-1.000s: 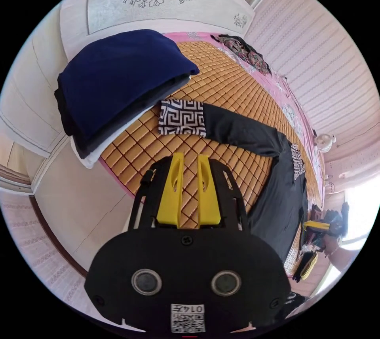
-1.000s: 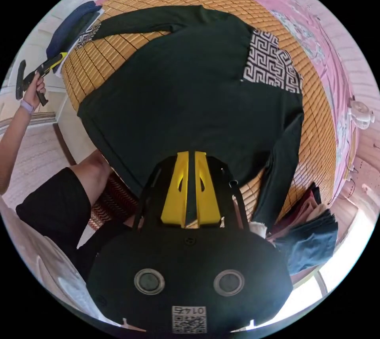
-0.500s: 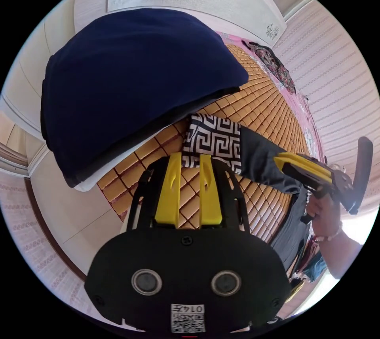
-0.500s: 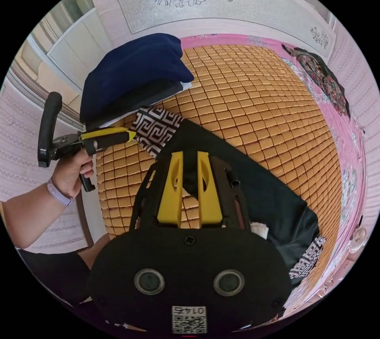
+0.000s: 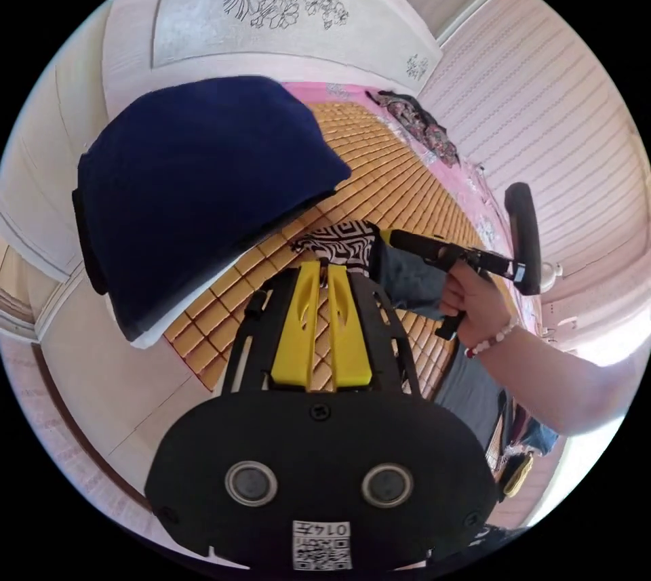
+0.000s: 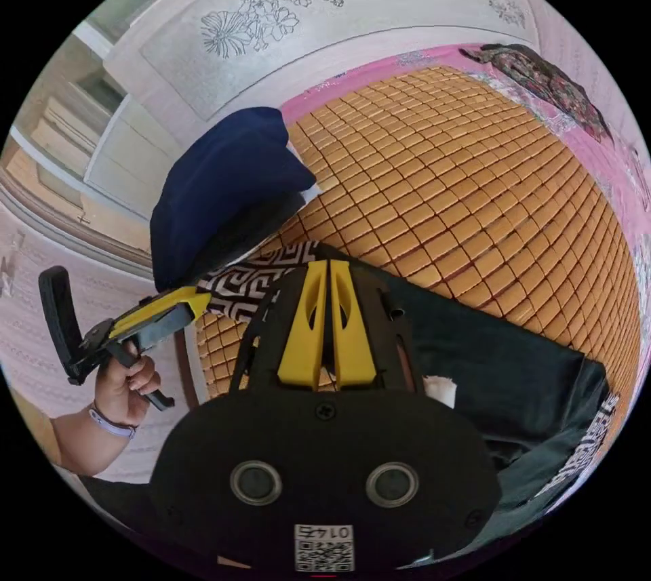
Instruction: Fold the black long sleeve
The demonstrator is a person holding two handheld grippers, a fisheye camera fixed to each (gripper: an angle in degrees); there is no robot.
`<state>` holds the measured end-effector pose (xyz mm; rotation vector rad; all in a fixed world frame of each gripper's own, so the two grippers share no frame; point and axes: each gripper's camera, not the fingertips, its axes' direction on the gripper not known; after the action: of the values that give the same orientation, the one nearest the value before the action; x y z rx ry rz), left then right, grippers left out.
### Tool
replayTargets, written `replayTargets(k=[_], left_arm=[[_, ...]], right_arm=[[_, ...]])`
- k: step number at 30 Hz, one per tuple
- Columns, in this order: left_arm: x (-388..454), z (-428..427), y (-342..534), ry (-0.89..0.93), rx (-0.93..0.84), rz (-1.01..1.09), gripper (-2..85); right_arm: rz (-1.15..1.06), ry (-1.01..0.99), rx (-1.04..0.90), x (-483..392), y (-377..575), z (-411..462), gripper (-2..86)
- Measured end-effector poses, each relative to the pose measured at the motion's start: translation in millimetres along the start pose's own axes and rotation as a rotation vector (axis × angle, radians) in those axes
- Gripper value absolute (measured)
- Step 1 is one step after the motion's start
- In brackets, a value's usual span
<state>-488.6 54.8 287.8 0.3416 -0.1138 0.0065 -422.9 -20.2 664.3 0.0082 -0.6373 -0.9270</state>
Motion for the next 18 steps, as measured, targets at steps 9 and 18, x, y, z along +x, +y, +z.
replayTargets(k=[9, 18], left_arm=[[205.8, -30.3, 34.3, 0.51, 0.158, 0.581, -0.9], [405.8, 31.3, 194.0, 0.886, -0.454, 1.017, -1.0]], right_arm=[[0.176, 0.036, 0.522, 82.0, 154.4, -248.1, 0.0], [0.626, 0.099, 0.155, 143.5, 421.3, -355.6, 2.5]])
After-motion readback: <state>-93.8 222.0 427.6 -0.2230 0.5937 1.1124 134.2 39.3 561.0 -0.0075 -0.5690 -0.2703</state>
